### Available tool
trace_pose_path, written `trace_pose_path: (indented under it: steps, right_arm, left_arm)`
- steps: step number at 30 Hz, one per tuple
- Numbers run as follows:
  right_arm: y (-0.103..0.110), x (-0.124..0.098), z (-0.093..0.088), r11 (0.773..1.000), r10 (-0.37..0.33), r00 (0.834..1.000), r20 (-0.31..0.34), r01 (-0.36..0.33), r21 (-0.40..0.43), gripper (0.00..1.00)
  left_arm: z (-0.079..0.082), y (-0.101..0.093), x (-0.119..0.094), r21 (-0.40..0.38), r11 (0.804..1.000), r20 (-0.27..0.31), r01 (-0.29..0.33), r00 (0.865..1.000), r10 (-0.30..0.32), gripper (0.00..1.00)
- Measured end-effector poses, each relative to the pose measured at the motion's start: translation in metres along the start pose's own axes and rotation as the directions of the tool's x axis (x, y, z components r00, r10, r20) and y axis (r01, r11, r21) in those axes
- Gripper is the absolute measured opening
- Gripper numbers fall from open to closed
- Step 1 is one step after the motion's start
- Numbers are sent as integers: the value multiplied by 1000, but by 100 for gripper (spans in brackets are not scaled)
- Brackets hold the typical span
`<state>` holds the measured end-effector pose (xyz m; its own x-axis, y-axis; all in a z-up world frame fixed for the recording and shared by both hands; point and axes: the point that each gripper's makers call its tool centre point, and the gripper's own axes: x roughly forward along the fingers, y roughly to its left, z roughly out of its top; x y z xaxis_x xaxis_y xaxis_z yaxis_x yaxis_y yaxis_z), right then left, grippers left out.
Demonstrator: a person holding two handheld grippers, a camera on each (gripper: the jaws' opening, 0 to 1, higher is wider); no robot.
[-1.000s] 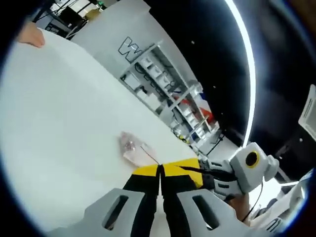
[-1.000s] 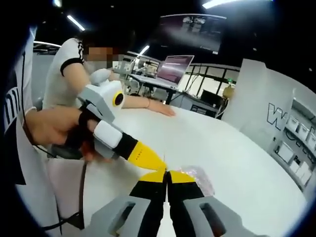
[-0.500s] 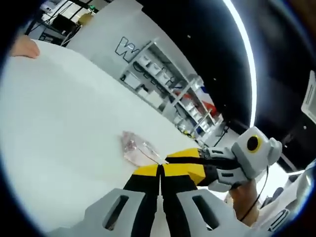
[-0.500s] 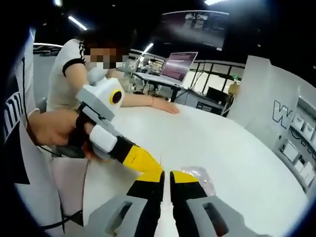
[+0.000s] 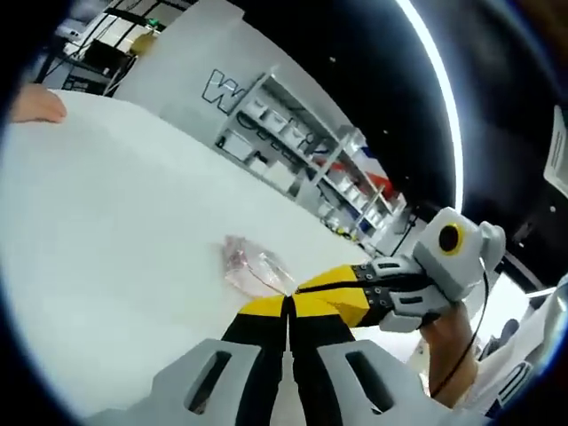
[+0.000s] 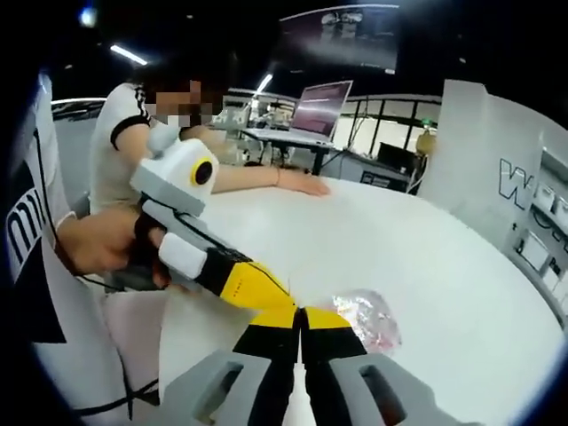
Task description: Open the resealable bag by pulling the two sides of the seal apart until the entire bag opening is separated and visibly accessible.
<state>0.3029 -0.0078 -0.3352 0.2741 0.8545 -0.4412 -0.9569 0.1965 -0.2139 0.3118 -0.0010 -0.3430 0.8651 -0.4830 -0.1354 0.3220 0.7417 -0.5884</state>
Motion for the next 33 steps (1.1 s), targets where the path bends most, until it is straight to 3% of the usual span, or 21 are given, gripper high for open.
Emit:
trace_pose_path:
  steps: [3, 6, 10, 13, 27, 33]
  right_arm:
    - [-4, -2, 3, 999, -39, 999, 14, 39, -35, 0]
    - [-13, -8, 7, 998, -66, 997, 35, 67, -20, 0]
    - [-12, -9, 8, 999, -53, 998, 41, 53, -5, 0]
    - [-11, -9, 8, 998, -54, 998, 40, 55, -12, 0]
    - [-7, -9, 3, 998, -55, 998, 40, 56, -22, 0]
    - [-6, -10, 2, 998, -56, 997, 45, 57, -21, 0]
  left_arm:
    - [0, -1, 0, 7, 1000, -4, -4, 1000, 4, 0]
    - [-2, 1, -1, 12, 1000, -8, -16, 1000, 16, 0]
    - [7, -3, -1, -72, 997, 60, 28, 998, -23, 1]
    - [8, 0, -1, -132, 990, 56, 45, 998, -38, 2]
    - [8, -15, 2, -214, 972, 66, 98, 994, -86, 5]
    - [5, -15, 4, -222, 971, 56, 91, 995, -81, 5]
